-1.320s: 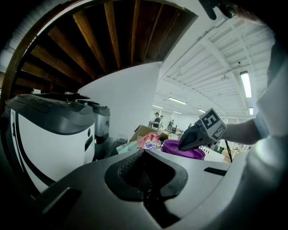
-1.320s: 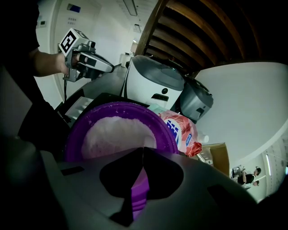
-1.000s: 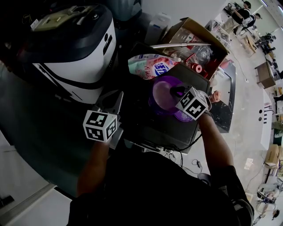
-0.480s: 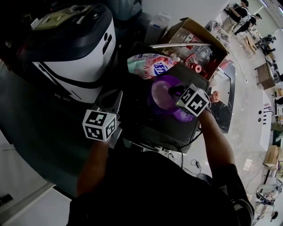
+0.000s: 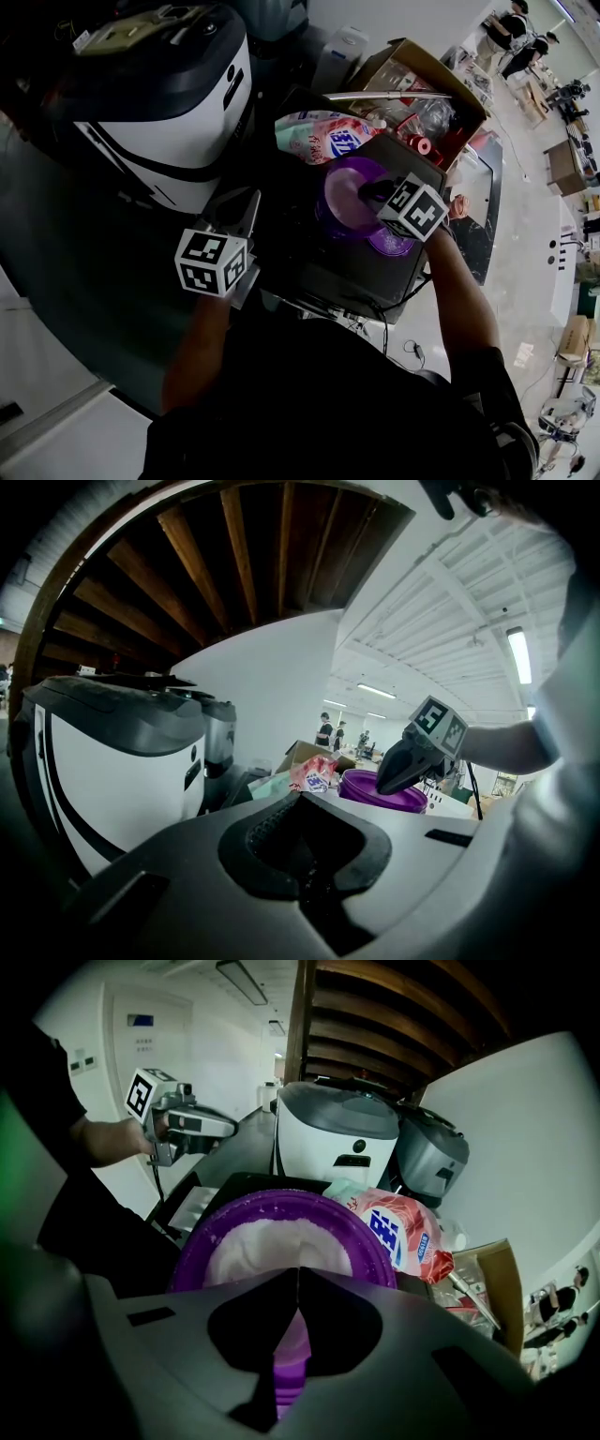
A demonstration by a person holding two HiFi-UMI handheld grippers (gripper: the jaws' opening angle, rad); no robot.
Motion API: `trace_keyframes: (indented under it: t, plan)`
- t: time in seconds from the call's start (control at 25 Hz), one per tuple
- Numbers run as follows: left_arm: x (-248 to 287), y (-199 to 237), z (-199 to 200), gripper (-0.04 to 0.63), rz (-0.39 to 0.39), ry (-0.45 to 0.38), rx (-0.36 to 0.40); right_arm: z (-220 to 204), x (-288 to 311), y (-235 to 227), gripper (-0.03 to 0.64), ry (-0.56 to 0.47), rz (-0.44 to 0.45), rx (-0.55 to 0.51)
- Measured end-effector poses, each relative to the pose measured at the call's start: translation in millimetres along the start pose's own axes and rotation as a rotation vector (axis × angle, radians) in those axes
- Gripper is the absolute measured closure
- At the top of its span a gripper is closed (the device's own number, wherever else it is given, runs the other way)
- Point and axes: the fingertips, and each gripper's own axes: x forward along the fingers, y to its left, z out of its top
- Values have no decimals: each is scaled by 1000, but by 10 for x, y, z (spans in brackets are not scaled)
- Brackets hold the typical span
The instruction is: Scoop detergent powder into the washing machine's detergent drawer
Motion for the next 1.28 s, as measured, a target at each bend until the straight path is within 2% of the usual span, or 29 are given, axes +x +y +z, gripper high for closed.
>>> trace_keyframes:
  t: [0.28, 0.96, 1.28]
  plan:
    - [-41, -10, -26, 588, 7, 2, -4, 68, -46, 60, 595, -35, 62, 43]
    - [-84, 3, -23, 588, 19, -2, -10, 87, -32, 281, 595, 28, 185, 2]
    - [-65, -6, -38, 588, 10, 1, -12, 132, -63, 318, 595, -24, 243, 74]
